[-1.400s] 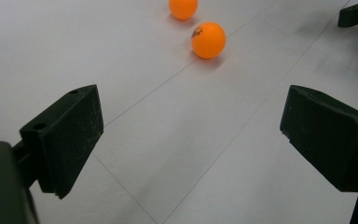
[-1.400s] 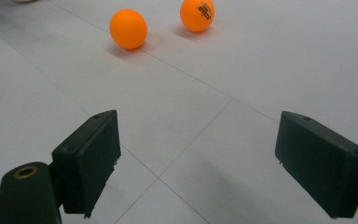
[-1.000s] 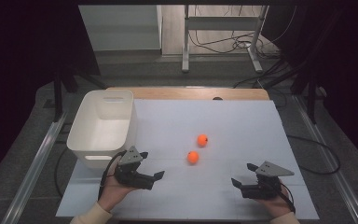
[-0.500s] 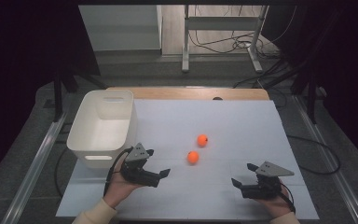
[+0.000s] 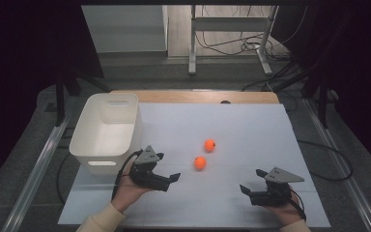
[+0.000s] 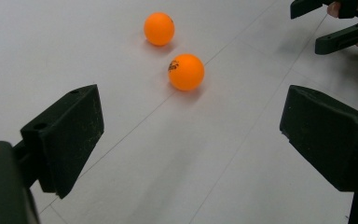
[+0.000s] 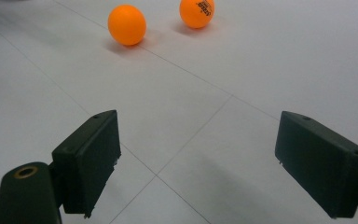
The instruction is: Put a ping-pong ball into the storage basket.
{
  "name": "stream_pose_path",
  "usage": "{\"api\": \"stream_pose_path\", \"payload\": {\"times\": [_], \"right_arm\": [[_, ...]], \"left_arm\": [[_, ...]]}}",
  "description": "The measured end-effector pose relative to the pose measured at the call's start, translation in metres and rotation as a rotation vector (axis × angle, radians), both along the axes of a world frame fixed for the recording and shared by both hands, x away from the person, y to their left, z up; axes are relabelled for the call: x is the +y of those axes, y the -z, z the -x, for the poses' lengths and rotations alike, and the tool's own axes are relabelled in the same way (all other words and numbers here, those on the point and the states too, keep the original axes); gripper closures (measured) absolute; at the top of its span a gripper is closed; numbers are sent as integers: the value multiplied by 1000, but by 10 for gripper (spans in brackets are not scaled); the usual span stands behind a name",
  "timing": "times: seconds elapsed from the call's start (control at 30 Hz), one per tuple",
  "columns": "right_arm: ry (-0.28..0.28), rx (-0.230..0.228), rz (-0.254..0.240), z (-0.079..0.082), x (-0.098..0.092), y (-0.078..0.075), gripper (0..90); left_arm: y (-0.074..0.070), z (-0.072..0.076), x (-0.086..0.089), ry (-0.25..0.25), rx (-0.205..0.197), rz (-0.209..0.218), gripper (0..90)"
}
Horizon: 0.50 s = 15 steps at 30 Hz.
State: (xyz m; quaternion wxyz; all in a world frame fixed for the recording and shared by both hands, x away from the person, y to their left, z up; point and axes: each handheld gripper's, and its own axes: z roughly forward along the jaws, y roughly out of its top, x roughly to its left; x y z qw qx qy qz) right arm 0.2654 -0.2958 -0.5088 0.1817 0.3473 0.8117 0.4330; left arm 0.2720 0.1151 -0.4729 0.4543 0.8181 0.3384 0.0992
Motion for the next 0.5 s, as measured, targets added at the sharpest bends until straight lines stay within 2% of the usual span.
{"api": "stream_pose_path", "payload": {"times": [0.5], "right_arm": [[1, -1, 2, 0, 0, 0, 148]], "left_arm": [[-1, -8, -11, 19, 8, -7, 71]]}}
